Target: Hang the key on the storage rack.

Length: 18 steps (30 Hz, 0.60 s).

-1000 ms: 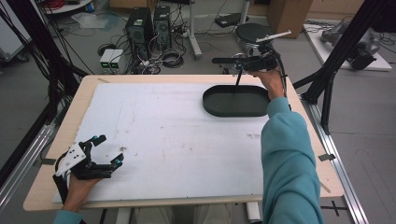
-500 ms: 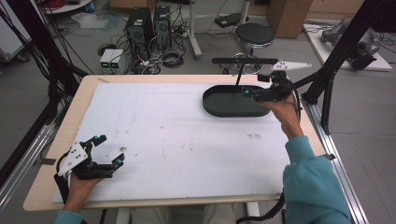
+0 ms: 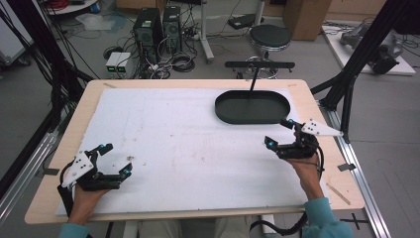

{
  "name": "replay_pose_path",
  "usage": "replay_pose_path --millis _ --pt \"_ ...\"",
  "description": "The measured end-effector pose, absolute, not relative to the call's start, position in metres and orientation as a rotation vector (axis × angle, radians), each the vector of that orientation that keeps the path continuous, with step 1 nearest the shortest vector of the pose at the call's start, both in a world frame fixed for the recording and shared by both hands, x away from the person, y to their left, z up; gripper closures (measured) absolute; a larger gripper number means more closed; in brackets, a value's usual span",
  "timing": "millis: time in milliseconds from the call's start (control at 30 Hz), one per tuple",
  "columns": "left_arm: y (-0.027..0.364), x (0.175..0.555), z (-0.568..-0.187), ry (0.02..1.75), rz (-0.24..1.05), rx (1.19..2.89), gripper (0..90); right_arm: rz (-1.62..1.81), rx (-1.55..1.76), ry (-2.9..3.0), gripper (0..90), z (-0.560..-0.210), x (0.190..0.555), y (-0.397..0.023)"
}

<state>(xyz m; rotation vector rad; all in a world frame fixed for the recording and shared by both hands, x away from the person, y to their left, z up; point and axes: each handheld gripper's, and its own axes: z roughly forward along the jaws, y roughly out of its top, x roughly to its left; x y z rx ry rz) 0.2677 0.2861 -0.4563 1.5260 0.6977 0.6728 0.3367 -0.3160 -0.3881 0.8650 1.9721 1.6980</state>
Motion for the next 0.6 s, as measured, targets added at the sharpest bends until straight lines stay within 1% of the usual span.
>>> replay_pose_path --millis 133,367,467,600 --pt "0.286 0.268 -0.456 0.699 0.674 1.527 1.7 1.699 0.879 1.924 0.5 -0.413 0.324 -0.323" --pt "0.286 0.267 -0.456 0.704 0.68 1.524 1.7 1.734 0.873 1.866 0.5 -0.441 0.312 -0.334" --pt "0.287 0.266 -0.457 0.699 0.685 1.514 1.7 1.749 0.875 1.837 0.5 -0.448 0.308 -0.337" --pt "0.287 0.266 -0.457 0.7 0.69 1.512 1.7 1.736 0.838 1.824 0.6 -0.449 0.306 -0.336"
